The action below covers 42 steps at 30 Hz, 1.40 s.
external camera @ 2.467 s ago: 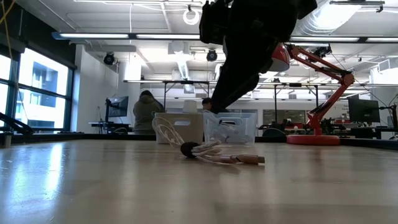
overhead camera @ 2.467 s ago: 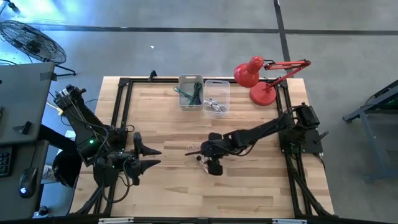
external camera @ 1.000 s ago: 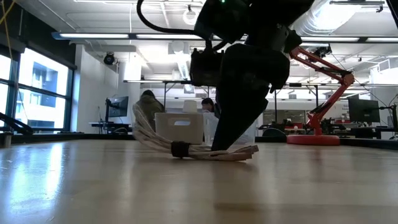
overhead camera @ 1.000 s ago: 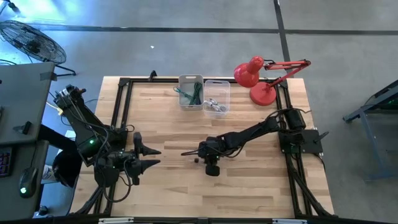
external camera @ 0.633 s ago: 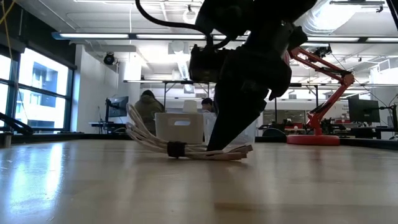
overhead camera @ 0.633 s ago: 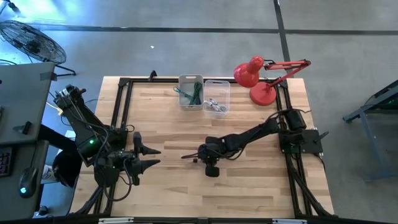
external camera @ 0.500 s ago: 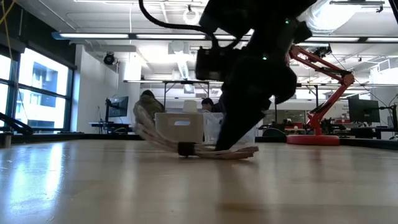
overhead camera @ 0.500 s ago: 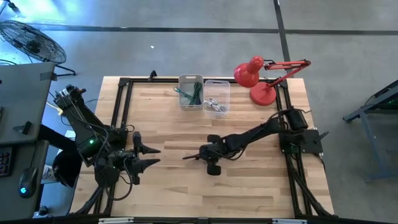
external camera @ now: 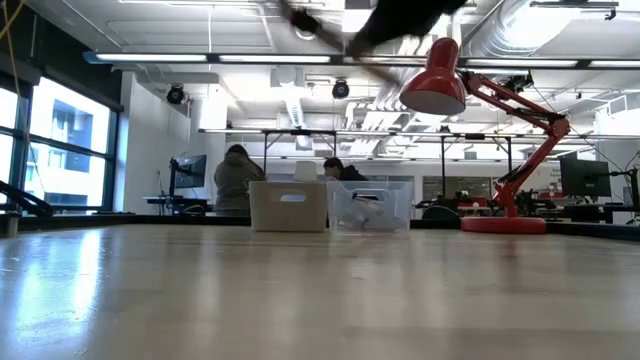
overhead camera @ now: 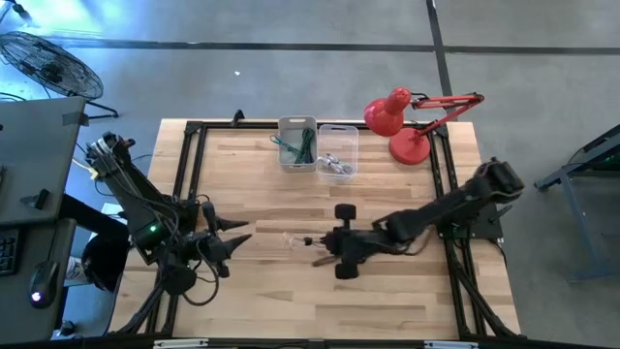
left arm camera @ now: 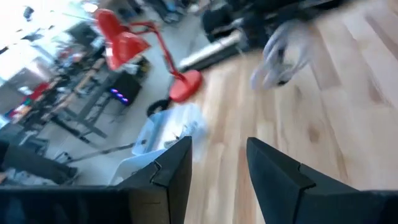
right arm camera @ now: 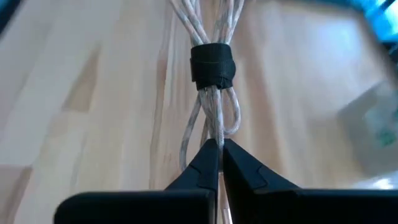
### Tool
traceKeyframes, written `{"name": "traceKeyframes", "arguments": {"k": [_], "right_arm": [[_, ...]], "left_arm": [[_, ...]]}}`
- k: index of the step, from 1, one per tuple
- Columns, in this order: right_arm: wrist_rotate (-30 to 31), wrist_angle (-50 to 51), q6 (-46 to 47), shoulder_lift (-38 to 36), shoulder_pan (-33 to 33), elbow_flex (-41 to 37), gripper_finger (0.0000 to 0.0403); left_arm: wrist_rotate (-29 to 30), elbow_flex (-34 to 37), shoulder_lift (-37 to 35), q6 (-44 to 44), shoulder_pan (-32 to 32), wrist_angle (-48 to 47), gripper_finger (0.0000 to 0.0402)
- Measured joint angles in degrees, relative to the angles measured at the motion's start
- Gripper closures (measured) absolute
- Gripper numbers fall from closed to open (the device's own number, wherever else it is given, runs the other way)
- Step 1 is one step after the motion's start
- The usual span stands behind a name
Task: Pick & Place USB Port
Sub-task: Put the orange patterned charger cable into the gray bin
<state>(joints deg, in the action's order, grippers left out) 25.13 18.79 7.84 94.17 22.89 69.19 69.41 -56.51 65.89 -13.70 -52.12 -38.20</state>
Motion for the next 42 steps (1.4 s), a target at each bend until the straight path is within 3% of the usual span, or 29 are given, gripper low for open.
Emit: {"name": "traceKeyframes", "arguments": {"k": [6,16,21,28,32,36,42], "right_arm": [[6.31,-6.93,-9.44,-4.76,2.85,0.07,0.0402],[6.51,-16.4,-21.0,-4.43,1.98,0.04,0.0403],[6.06,-20.44,-25.05,-4.43,1.48,0.04,0.0403],[5.01,-22.05,-26.96,-4.43,0.68,0.04,0.0403],[3.66,-22.08,-27.2,-4.43,0.68,0.04,0.0403],[3.49,-22.05,-27.33,-4.43,0.72,0.04,0.0403],[2.82,-21.28,-26.94,-4.43,0.78,0.04,0.0403]], "left_arm": [[7.94,4.56,0.0,2.97,0.02,15.12,0.0253],[8.48,9.3,0.0,12.25,1.35,31.42,0.0253],[-1.04,10.21,0.05,14.11,6.64,34.56,0.0258],[-21.66,10.16,3.1,32.54,14.23,52.77,0.0299],[-31.43,10.14,4.46,36.27,17.13,57.74,0.0316],[-35.92,10.14,4.57,35.85,19.6,57.69,0.0318],[-36.93,10.14,4.61,36.28,21.55,57.18,0.0318]]}}
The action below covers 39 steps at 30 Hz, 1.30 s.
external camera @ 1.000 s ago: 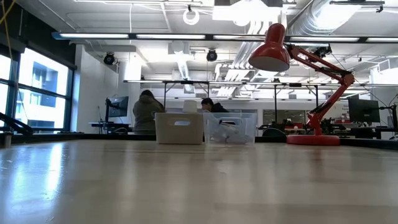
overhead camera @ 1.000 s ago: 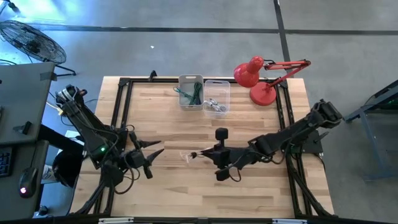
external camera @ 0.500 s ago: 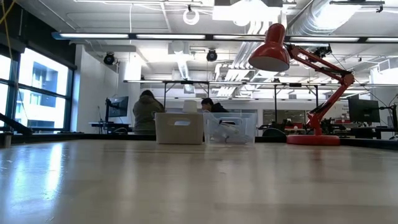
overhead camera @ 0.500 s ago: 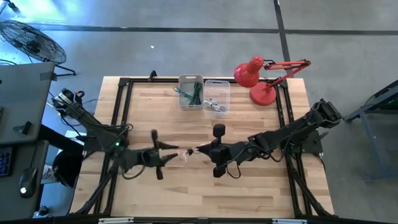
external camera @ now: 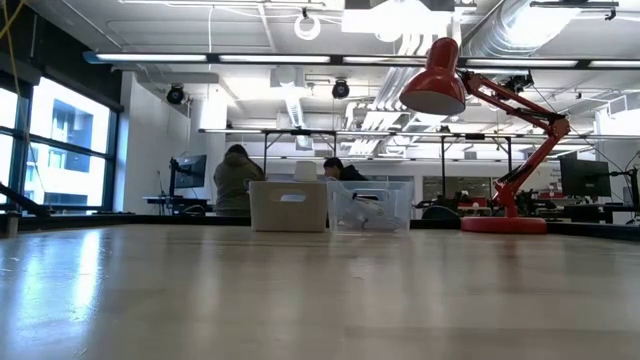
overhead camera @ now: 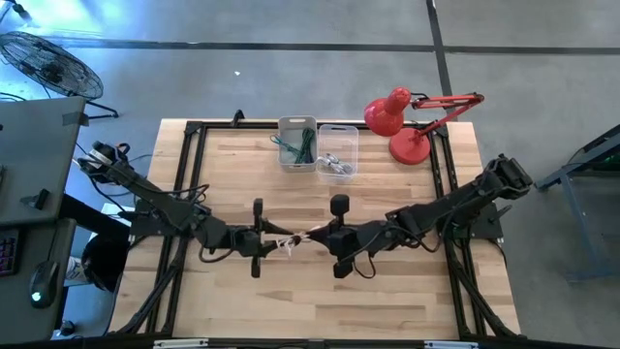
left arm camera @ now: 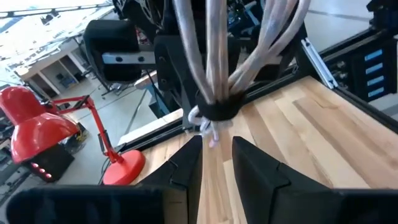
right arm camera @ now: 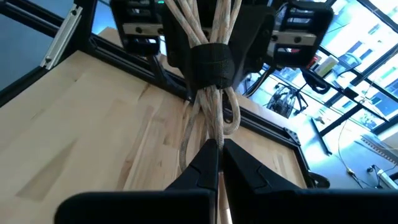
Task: Pick & Place USB Port
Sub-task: Put the orange patterned charger cable into the gray bin
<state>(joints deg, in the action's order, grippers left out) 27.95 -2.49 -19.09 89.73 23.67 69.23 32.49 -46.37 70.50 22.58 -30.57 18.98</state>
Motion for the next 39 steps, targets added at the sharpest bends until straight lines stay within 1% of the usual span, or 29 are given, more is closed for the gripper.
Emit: {"name": "traceKeyframes", "arguments": {"k": [6,9,15,19,23,29,32,35,39], "right_arm": [[0.23,0.09,-0.28,0.0,0.84,0.0,0.0403],[0.17,0.1,-0.3,0.0,0.86,0.0,0.0403],[0.19,0.1,-0.41,0.0,0.82,0.0,0.0403],[0.17,0.11,-0.43,0.0,0.84,0.0,0.0403],[-0.57,0.61,-0.39,0.0,0.84,0.02,0.0403],[-1.53,0.9,-0.37,0.0,0.86,0.02,0.0403],[-1.55,0.93,-0.34,0.0,0.84,0.02,0.0403],[-2.21,0.93,-0.18,0.0,0.84,0.02,0.0403],[-3.38,0.91,0.62,0.0,0.34,0.02,0.0403]], "left_arm": [[0.42,0.0,0.0,2.49,-0.19,-3.12,0.0318],[0.37,0.0,0.0,2.68,-0.19,-3.01,0.0318],[-3.32,0.0,0.0,3.49,-0.17,-3.32,0.0318],[-3.4,0.0,0.0,5.54,-0.19,-3.3,0.0316],[-3.42,0.0,0.0,5.67,-0.17,-3.47,0.0288],[-2.16,0.0,0.0,4.8,-0.17,-3.61,0.0216],[-2.14,0.0,0.0,4.21,-0.17,-3.33,0.0188],[-2.14,0.0,0.0,4.18,-0.17,-2.44,0.0174],[-2.88,-0.02,0.0,4.16,-0.13,-1.39,0.0171]]}}
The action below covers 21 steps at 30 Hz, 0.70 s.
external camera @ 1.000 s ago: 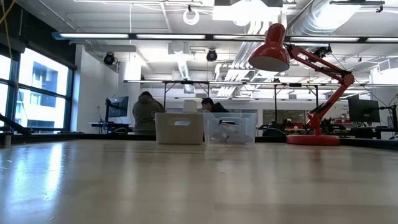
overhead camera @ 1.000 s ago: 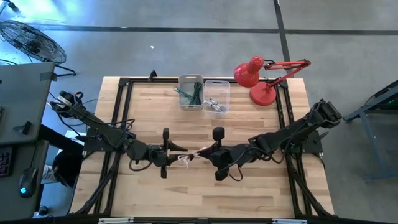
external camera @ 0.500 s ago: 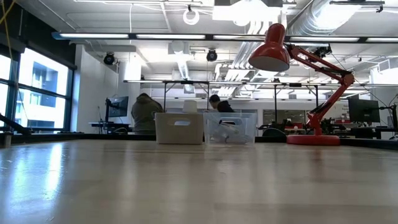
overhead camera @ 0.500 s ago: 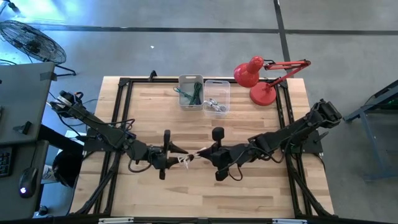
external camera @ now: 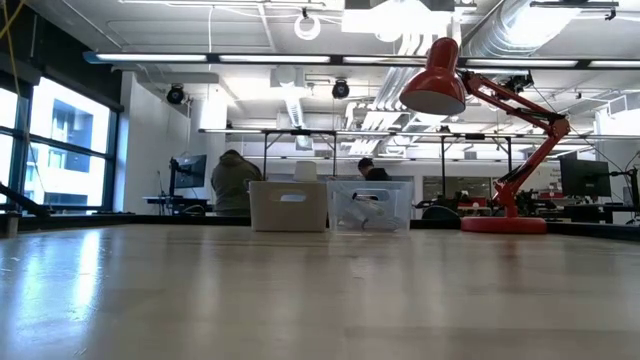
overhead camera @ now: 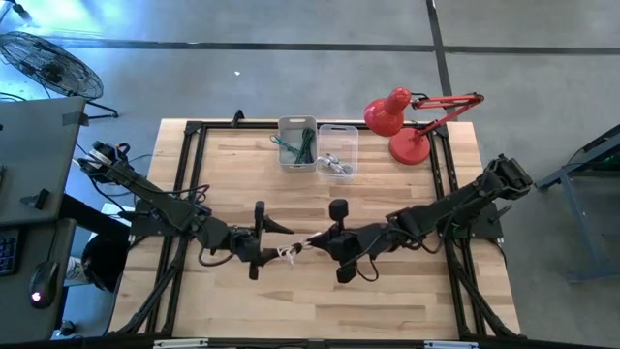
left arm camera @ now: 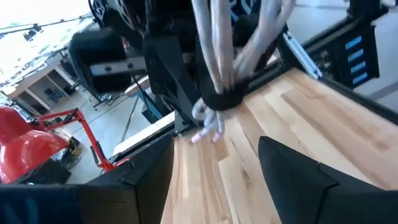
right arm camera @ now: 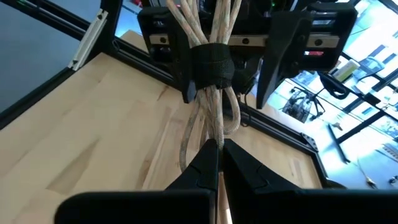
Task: Pick & Place USB Port
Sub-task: Put the orange patterned charger cable into the gray bin
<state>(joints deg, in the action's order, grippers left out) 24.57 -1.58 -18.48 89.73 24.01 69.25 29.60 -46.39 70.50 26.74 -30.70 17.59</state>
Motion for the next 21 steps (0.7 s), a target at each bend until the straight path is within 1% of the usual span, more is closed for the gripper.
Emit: {"name": "traceKeyframes", "arguments": {"k": [4,11,14,17,21], "right_arm": [[-1.56,-0.02,0.48,0.0,-0.78,0.0,0.0403],[-1.49,-0.06,0.48,0.0,-1.08,0.0,0.0403],[-1.62,-0.04,0.5,0.0,-1.48,0.0,0.0403],[-1.59,-0.02,0.48,0.0,-1.9,0.0,0.0403],[-2.49,0.08,1.09,0.0,-2.3,0.02,0.0403]], "left_arm": [[-0.91,0.0,0.0,-0.03,-0.02,2.84,0.017],[-0.88,-0.02,0.0,-0.02,0.02,3.39,0.017],[-1.18,-0.03,0.3,-0.05,1.12,3.54,0.017],[-3.25,-0.07,1.66,-0.25,2.65,4.58,0.017],[-6.74,-0.07,4.38,-0.24,4.57,8.91,0.017]]}}
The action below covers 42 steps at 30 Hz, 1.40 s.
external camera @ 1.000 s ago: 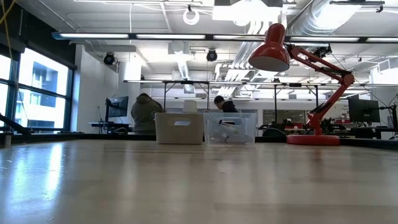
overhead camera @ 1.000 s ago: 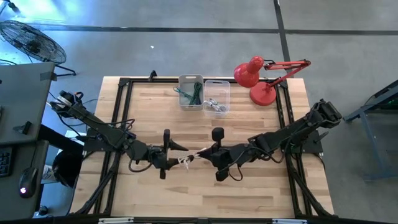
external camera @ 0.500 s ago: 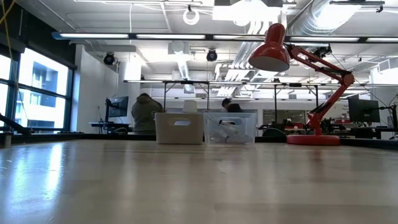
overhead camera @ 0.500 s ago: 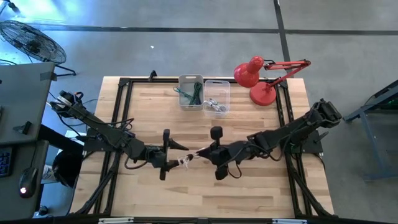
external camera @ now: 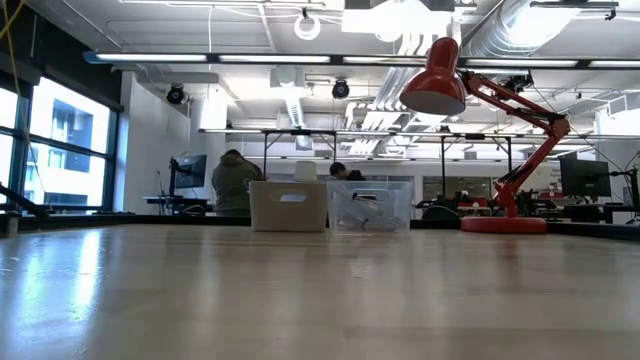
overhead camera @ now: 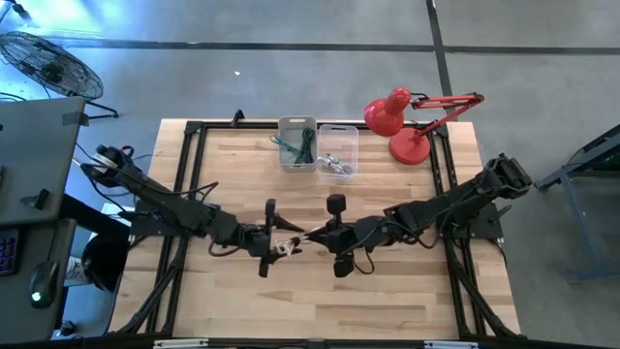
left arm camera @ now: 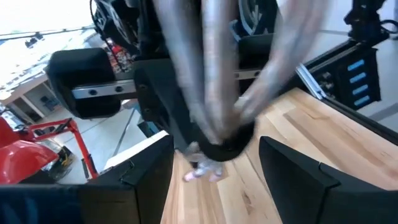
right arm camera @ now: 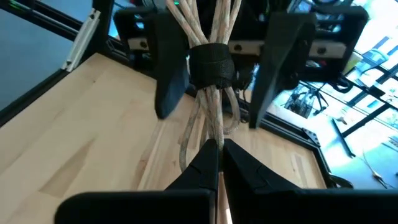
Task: Pick & Place USB Port
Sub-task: Put the orange patterned charger cable into the gray bin
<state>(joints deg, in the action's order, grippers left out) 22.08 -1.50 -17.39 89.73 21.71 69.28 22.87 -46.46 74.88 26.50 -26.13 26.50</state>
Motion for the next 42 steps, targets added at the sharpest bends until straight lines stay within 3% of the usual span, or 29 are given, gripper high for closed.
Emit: {"name": "traceKeyframes", "arguments": {"k": [4,7,10,14,20,26,30,35,38,42], "right_arm": [[-0.43,0.8,0.66,0.02,0.01,0.0,0.0403],[-0.41,1.54,0.88,0.02,0.03,0.0,0.0403],[-0.34,2.04,1.08,0.02,0.0,0.0,0.0403],[-0.19,2.26,1.07,0.02,0.0,0.0,0.0403],[-0.15,2.51,1.03,0.04,0.09,0.0,0.0393],[3.19,1.71,0.53,0.04,0.55,0.0,0.0339],[9.11,1.95,0.22,-0.05,1.71,0.0,0.0294],[19.16,2.08,-1.94,-0.39,3.82,0.0,0.0254],[22.83,2.1,-3.46,-0.39,4.61,0.0,0.0244],[23.21,2.1,-3.62,-0.39,5.05,0.0,0.0241]], "left_arm": [[0.09,0.0,1.0,0.0,0.75,1.84,0.0173],[0.46,0.0,1.02,0.32,0.63,3.34,0.0199],[0.46,0.0,1.02,0.71,0.61,3.78,0.0259],[0.36,-0.02,1.02,2.63,0.63,3.35,0.0372],[1.86,-0.11,1.0,3.26,0.59,2.4,0.0375],[5.0,-0.11,-0.07,4.55,0.59,0.38,0.0375],[11.13,-0.11,-3.18,5.18,0.59,-6.66,0.0375],[23.99,-0.11,-6.09,4.83,1.11,-16.88,0.0375],[26.47,-0.13,-7.12,4.93,4.92,-20.43,0.0375],[23.44,-0.13,-7.37,4.04,14.48,-28.34,0.0375]]}}
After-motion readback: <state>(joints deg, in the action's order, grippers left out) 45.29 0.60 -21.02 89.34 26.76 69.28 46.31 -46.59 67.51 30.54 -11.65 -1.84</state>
